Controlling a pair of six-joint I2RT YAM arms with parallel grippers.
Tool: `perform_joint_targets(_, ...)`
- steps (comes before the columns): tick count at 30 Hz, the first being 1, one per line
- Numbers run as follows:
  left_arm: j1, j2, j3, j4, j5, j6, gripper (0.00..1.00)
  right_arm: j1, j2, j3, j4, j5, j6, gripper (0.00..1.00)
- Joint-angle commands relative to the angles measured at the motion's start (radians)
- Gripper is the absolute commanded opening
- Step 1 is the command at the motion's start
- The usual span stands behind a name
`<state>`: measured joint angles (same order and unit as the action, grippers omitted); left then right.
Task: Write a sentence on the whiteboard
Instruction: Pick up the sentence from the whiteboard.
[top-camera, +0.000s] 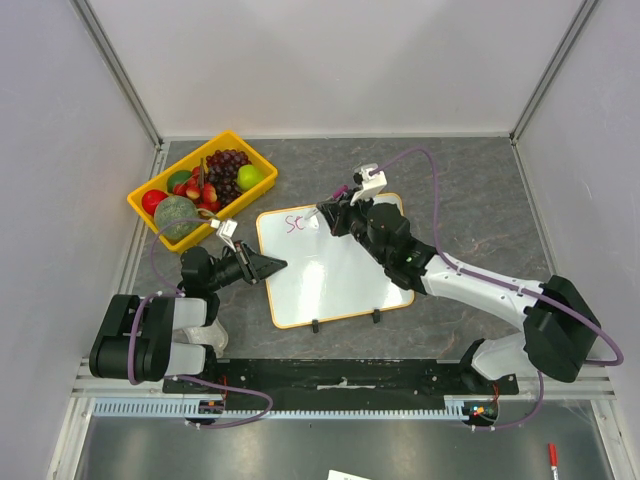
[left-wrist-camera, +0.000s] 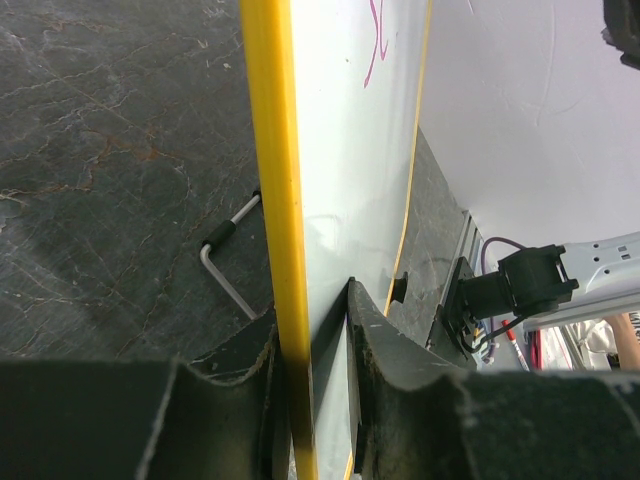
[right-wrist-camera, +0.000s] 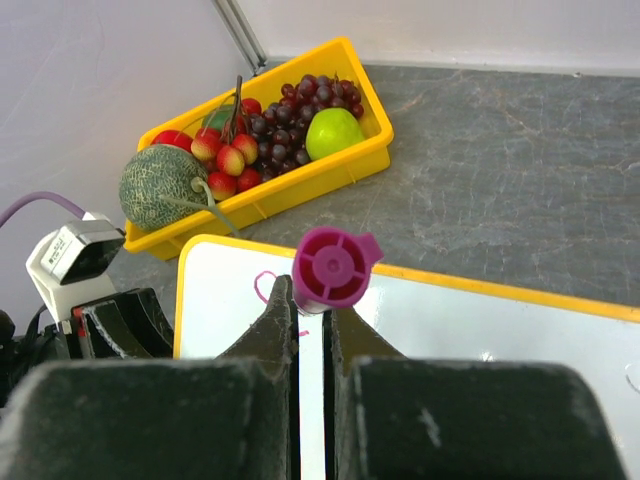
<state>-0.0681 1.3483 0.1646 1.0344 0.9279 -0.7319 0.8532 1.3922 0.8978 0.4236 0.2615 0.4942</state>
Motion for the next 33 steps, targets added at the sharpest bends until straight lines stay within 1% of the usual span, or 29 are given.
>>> perform_joint_targets(1,-0.009,0.005,0.010,-0.004,-0.003,0.057,0.02,-0.003,-0.013,0.062,0.009,0.025,-0.029,0.00)
perform_joint_targets(15,-0.009,0.009,0.013,-0.004,0.002,0.057,0.02,-0.009,0.045,0.119,-0.014,0.041,-0.046,0.00)
perform_joint_targets(25,-0.012,0.009,0.013,-0.004,0.002,0.057,0.02,-0.016,0.071,0.102,-0.014,0.053,-0.046,0.00)
perform_joint_targets(33,-0.009,0.009,0.013,-0.004,0.002,0.057,0.02,-0.017,0.053,0.067,-0.019,0.041,-0.042,0.00)
